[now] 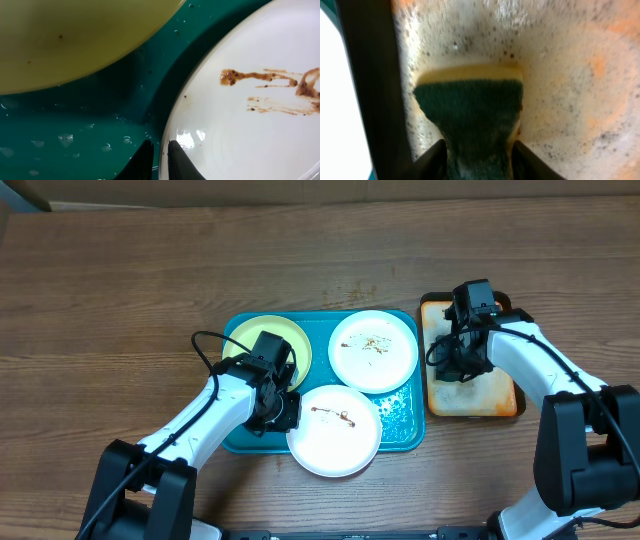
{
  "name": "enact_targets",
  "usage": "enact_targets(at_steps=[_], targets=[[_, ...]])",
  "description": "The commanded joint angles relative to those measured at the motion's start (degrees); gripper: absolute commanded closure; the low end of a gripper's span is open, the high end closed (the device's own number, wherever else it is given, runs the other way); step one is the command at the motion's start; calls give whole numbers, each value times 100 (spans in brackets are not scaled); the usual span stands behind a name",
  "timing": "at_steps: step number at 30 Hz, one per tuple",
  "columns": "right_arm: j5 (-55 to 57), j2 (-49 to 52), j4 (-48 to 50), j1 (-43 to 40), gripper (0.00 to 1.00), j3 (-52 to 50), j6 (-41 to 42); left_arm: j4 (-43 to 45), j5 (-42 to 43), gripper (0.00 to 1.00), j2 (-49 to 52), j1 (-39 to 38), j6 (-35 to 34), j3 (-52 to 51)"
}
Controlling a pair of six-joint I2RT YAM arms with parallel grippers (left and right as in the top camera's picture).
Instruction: Clean dirty plates on tray and stack at the side
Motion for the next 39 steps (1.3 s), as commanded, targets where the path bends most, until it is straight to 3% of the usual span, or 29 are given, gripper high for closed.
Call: enact_targets(at_steps=[1,4,27,39], targets=[[28,-4,42,-15,68,-48,17,17,-28,86,48,-37,-79,118],[28,-4,44,-15,78,-48,17,15,-28,86,48,-37,-81,118],[140,-7,160,-15,96,-481,815,17,-31,81,48,-37,-81,118],[118,-603,-1010,-15,96,1139,815,55,-33,72,50,-37,-79,116]])
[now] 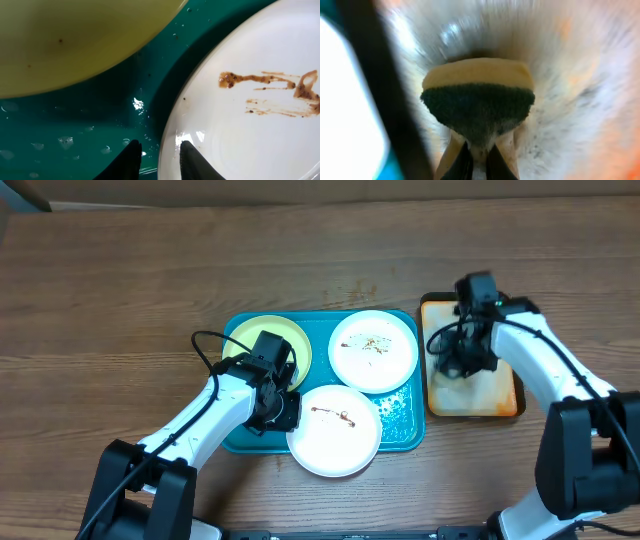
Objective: Clean dirty plates on tray and stack at the side
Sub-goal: 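Dip the sponge in the soapy pan with the right gripper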
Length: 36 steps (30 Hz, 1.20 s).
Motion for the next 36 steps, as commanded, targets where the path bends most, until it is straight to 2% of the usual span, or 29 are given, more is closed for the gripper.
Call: enact_targets(at_steps=[1,8,12,16,20,36], targets=[[37,-588,-103,-15,96,625,46,13,-31,72,50,-37,-79,116],[114,-820,-656,-15,96,645,52,15,-46,70,50,-37,-79,107],[417,-820,-798,-15,96,640,374,11,-46,69,50,-37,-79,107],[33,-820,-809,-15,96,640,-15,-7,-46,70,50,-37,-79,107],[883,-820,-990,-15,96,640,651,-11,-46,69,50,-37,-79,105],[2173,-820,-970,-15,96,640,778,59,-46,69,50,-37,-79,105]])
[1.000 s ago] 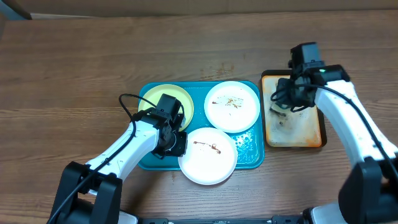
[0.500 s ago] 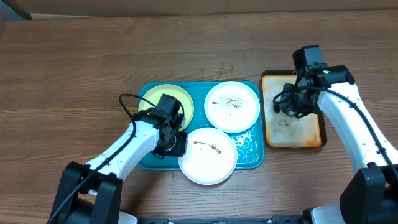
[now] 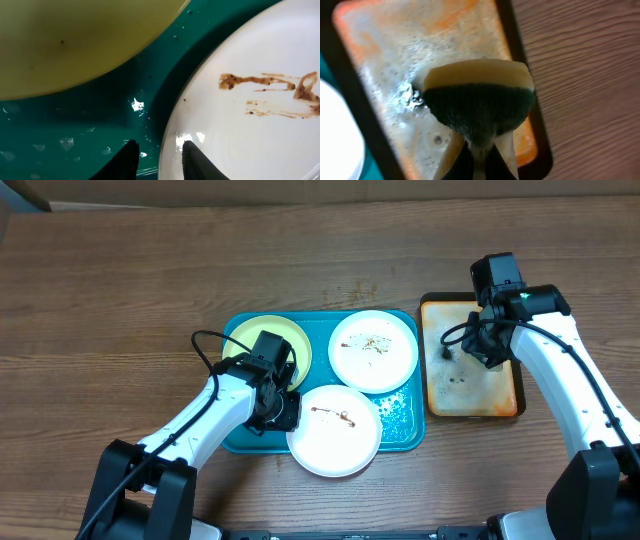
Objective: Clean dirty plates on tray and stack at the side
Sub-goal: 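Dip the sponge in the soapy pan with the right gripper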
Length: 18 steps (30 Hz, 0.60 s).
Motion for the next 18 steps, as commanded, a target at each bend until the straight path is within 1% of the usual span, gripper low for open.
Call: enact_targets(at_steps=[1,18], targets=[[479,-35,42,-15,96,46,116,42,-31,69,50,-37,-81,105],[645,-35,17,-15,96,46,133,0,-33,66,50,-37,-81,105]])
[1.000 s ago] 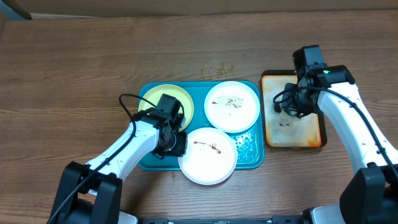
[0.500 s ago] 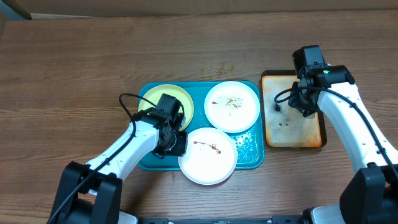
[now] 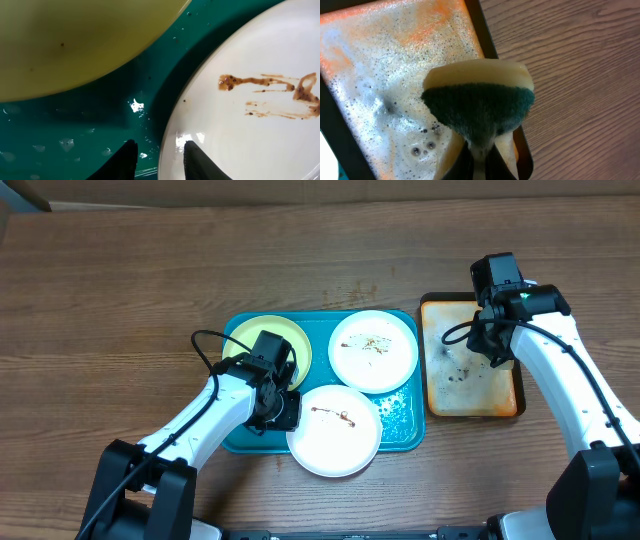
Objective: Clean dirty plates on tray and stack at the side
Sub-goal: 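Dip the sponge in the soapy pan with the right gripper, then scrub the front white plate with the sponge in the right gripper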
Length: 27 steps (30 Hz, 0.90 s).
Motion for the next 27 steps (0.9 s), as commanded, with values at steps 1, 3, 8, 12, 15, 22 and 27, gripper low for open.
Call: enact_targets(at_steps=[1,3,8,12,15,22,27], targets=[[142,-35,22,-15,96,46,52,-13,-33,66,50,-37,-79,105],[142,-35,24,-15,96,46,52,-13,-33,66,50,-37,-79,105],[138,-35,22,-15,96,46,50,-46,-33,68,50,-37,-79,105],[92,-35,22,-15,96,46,48,-120,-31,75,50,-39,-81,105],[-232,-35,33,-15,96,46,2,-149,-28,78,50,-42,-114,74],[-1128,-35,22,-15,96,46,-221,68,-11,89,50,-44,-186,-203],[-3801,-35,17,4,96,46,-1427,168,-9,96,50,-42,-186,-271]])
